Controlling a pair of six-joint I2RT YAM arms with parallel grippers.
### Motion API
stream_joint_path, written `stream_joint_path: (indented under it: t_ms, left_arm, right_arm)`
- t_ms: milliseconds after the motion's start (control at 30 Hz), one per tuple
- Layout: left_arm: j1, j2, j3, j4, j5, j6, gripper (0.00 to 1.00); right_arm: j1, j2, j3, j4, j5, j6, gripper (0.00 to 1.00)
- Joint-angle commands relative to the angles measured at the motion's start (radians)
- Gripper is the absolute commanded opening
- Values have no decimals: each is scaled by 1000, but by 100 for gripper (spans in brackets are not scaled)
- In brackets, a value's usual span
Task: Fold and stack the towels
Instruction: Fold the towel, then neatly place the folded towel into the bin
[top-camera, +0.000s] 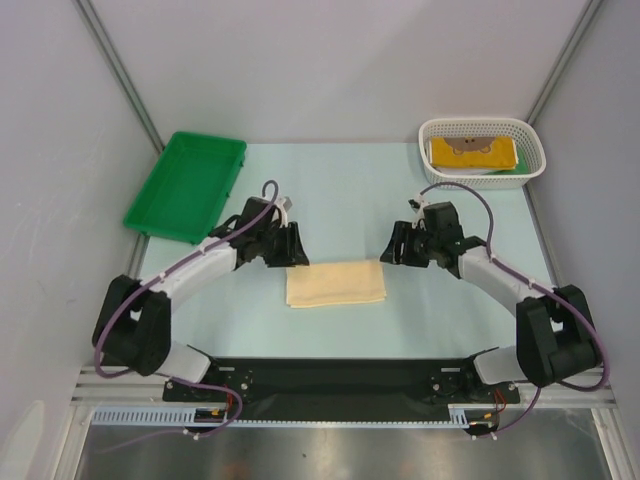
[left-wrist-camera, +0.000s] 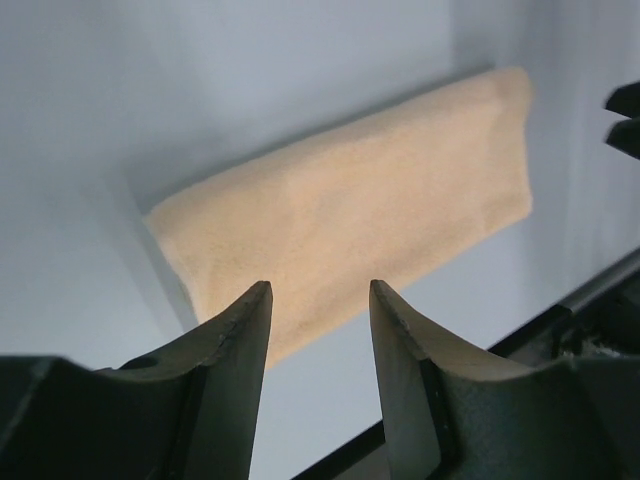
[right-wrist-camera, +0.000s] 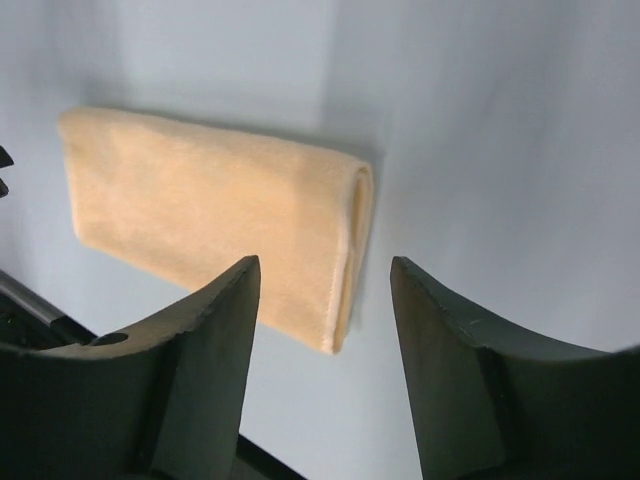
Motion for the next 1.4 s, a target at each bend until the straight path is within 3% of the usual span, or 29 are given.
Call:
stream_joint_path:
  t_ms: [0,233,533,700,900,1133,1233,1367]
  left_arm:
    - [-34,-76,-74,71,96,-18,50]
    - [-162,-15,-203,223,89,-113,48]
    - [-172,-32,-298,270,37,-141,46]
    - [-172,-58,-340,280,27,-155,46]
    - [-172,-84,-373,282,12,-175,46]
    - [-172,-164,-369,256,13,-204,44]
    - [-172,-240,-282,141,-15,-174,47]
    - [-146,-305,-76,-32,-127,-88,50]
  right_arm:
    - [34,-52,-50,-28,-14,38,61]
    - [99,27,-71,13,44,80,63]
    - [192,107,-119,64,129,112,62]
    - [223,92,-144,49,153,112,56]
    - [219,83,-156,25,164,80,42]
    - [163,75,-216,130,31,36,11]
    - [145,55,-200,110,11,17,0]
    - [99,-11,-107,0,-2,-33,0]
